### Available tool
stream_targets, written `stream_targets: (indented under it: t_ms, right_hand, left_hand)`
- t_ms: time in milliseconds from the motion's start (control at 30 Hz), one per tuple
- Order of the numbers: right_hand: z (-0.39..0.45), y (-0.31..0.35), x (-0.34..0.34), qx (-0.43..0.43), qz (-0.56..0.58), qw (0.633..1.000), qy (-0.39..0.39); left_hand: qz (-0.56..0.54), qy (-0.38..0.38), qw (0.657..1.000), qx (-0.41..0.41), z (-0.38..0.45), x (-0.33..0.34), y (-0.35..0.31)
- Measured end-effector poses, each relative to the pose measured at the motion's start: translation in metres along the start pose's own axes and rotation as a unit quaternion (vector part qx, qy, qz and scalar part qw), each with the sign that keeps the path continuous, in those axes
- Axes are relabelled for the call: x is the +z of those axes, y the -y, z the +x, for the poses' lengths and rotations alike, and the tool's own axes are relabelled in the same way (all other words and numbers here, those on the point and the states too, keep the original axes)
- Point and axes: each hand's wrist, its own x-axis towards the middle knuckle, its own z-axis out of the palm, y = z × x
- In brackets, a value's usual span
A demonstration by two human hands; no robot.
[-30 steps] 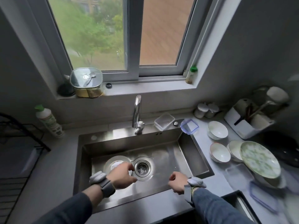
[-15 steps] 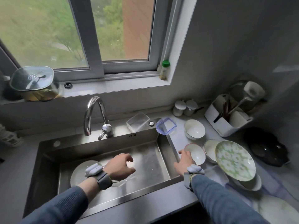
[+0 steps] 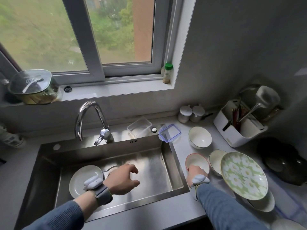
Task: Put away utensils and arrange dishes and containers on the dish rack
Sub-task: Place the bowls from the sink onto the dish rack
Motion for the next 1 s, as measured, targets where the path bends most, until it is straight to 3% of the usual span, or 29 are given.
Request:
stream_targets:
  t_ms: [133, 267, 500, 633, 733, 833, 900, 1000]
  right_hand:
    - [0.0, 0.005, -0.003, -0.072, -0.032, 0.996, -0.049]
    - [-0.002, 0.024, -0.02, -0.2, -0.013, 0.974, -0.103]
    - [-0.035, 0.092, -0.034, -0.482, -0.021, 0.862, -0.156]
    - [-0.04, 0.109, -0.034, -0.557, 0.002, 0.819, -0.139]
    - [-0.036, 0.112, -0.034, -0.546, 0.065, 0.824, -0.135]
    - [-0.012, 0.098, -0.041, -0.47, 0.14, 0.855, -0.167]
    - [0.01, 0.076, -0.054, -0.368, 0.133, 0.901, -0.187]
    - [0.044, 0.035, -0.067, -0.17, 0.053, 0.972, -0.155]
  left_hand:
    - [0.005, 0.0, 1.0, 0.025, -0.009, 0.014, -0.003]
    - [-0.012, -0.006, 0.999, 0.038, -0.006, 0.012, -0.01]
    - [-0.026, -0.128, 0.986, 0.101, 0.008, -0.011, -0.014]
    - [0.025, -0.134, 0.987, 0.081, 0.005, -0.025, -0.008]
    - [0.035, -0.149, 0.986, 0.06, -0.005, -0.025, -0.007]
    - [0.016, -0.165, 0.985, 0.039, -0.011, -0.021, 0.001]
    - [0.016, -0.173, 0.984, 0.031, -0.014, -0.021, 0.01]
    - [0.012, -0.192, 0.981, 0.03, -0.021, -0.023, 0.025]
